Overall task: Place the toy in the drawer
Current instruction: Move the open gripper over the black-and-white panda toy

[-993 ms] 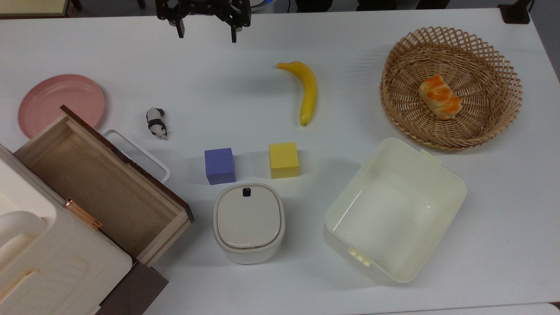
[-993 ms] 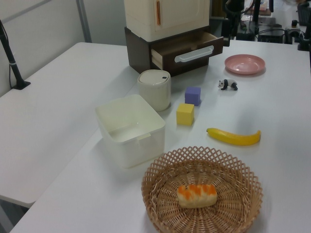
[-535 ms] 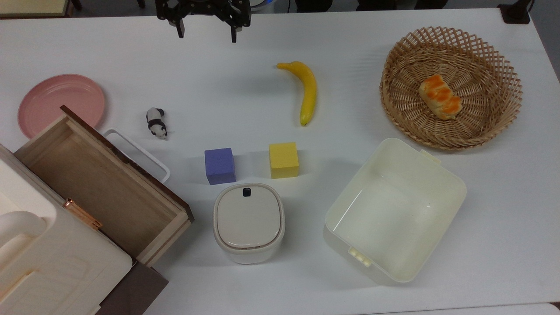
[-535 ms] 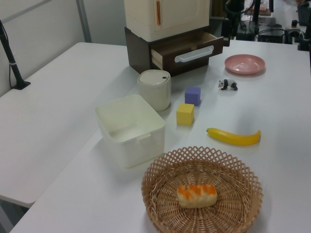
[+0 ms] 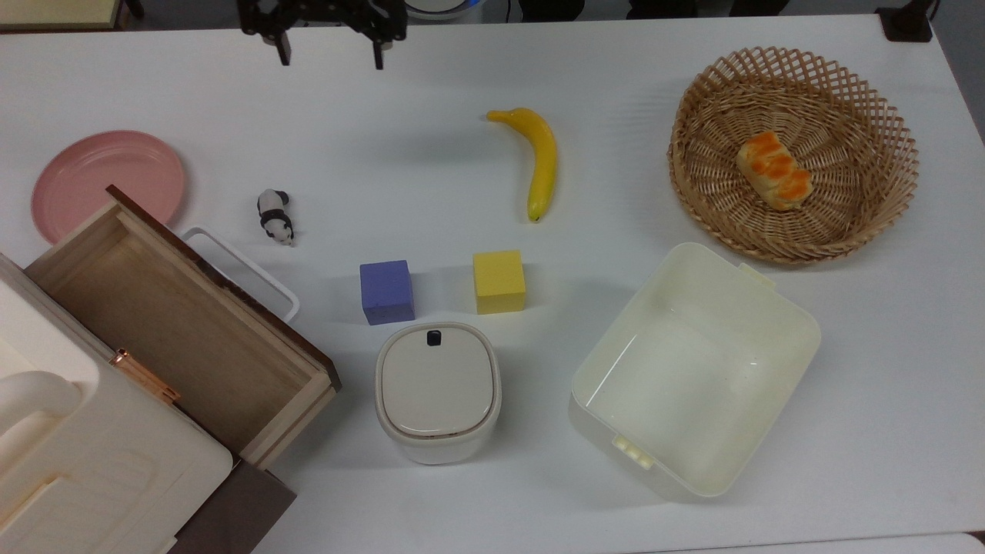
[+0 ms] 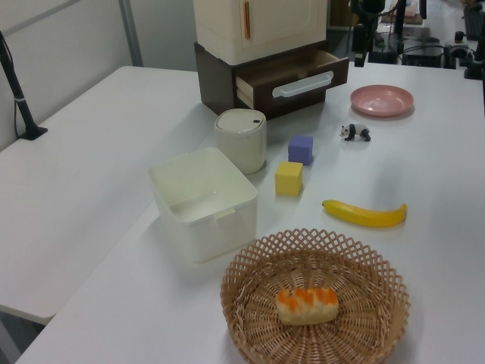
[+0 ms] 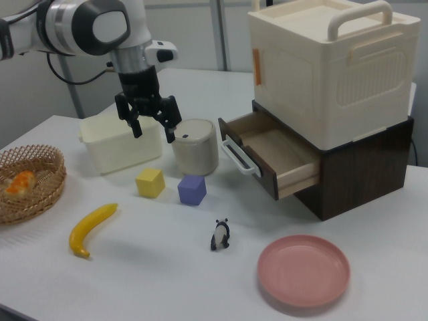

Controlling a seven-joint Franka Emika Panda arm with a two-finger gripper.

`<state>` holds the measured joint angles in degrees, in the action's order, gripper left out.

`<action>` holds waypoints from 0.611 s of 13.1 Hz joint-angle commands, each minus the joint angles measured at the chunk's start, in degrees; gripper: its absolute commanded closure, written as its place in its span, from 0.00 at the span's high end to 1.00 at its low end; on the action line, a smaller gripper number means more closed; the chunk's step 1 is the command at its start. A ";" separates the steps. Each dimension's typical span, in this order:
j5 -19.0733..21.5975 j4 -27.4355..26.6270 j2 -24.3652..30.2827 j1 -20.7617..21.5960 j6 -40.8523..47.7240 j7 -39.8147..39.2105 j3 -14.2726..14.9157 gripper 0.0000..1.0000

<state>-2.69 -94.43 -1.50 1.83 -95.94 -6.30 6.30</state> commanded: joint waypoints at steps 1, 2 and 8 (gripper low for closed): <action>1.20 0.65 0.80 -3.22 2.68 -8.09 0.21 1.00; 1.20 0.56 0.80 -4.02 2.68 -9.94 0.21 1.00; 0.85 -1.37 0.53 -9.73 1.89 -18.99 0.12 1.00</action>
<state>-2.69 -94.62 -1.48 -6.22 -95.10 -20.99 6.45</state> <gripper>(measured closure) 0.000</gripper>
